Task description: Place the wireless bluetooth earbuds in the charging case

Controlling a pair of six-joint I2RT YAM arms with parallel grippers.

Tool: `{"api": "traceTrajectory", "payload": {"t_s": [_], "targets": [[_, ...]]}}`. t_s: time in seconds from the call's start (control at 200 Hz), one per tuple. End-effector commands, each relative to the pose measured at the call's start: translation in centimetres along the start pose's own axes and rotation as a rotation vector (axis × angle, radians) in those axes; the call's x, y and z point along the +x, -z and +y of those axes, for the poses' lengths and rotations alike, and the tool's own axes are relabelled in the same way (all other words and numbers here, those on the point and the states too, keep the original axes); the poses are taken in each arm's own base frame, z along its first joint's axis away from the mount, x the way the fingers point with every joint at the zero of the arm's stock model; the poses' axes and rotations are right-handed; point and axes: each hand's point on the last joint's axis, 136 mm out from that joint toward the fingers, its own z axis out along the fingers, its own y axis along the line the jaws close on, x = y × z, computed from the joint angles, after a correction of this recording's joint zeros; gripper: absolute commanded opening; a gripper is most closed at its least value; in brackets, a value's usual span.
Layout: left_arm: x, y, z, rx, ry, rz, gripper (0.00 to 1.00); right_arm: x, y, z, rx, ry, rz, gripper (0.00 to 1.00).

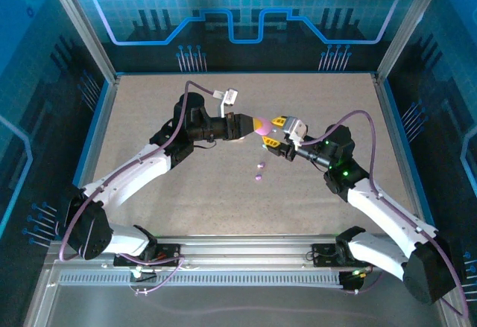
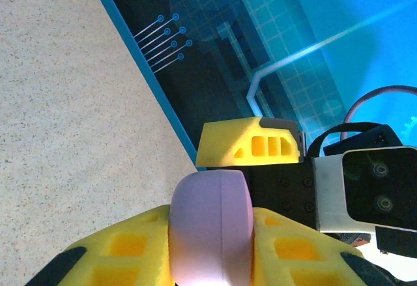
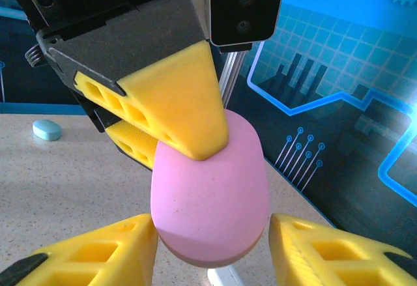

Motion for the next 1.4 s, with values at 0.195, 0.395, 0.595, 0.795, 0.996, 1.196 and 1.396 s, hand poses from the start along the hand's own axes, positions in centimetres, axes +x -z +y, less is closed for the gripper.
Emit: {"api": "traceTrajectory", "payload": {"t_s": [0.195,0.395,0.595,0.795,0.996,1.196,1.396], "targets": [[-0.2,0.0,-1.7,0.054,-0.028,0.014,0.27,-2.6,-0.2,-0.9,0.024,0.041,-0.064,0.51],[-0.2,0.0,-1.7,0.053,-0.027,0.016,0.27,-2.5,-0.2,-1.1,0.036,0.04,-0.063,0.53],[-0.2,-0.1,-1.6,0.051,-0.022,0.018,0.27,-2.6,-0.4,-1.0,0.035,0.039,-0.073,0.53],[-0.1,-0.3,-1.4,0.046,-0.02,0.024,0.28,-2.6,-0.5,-1.0,0.035,0.028,-0.079,0.5],[-0.2,-0.2,-1.2,0.037,-0.018,0.021,0.28,-2.7,-0.5,-1.0,0.033,0.021,-0.081,0.5],[-0.2,-0.3,-1.1,0.033,-0.016,0.022,0.29,-2.7,-0.4,-1.0,0.036,0.018,-0.082,0.45],[-0.2,-0.1,-1.3,0.031,-0.051,0.015,0.42,-2.6,-0.6,-0.1,-0.039,-0.037,-0.05,0.38]]}}
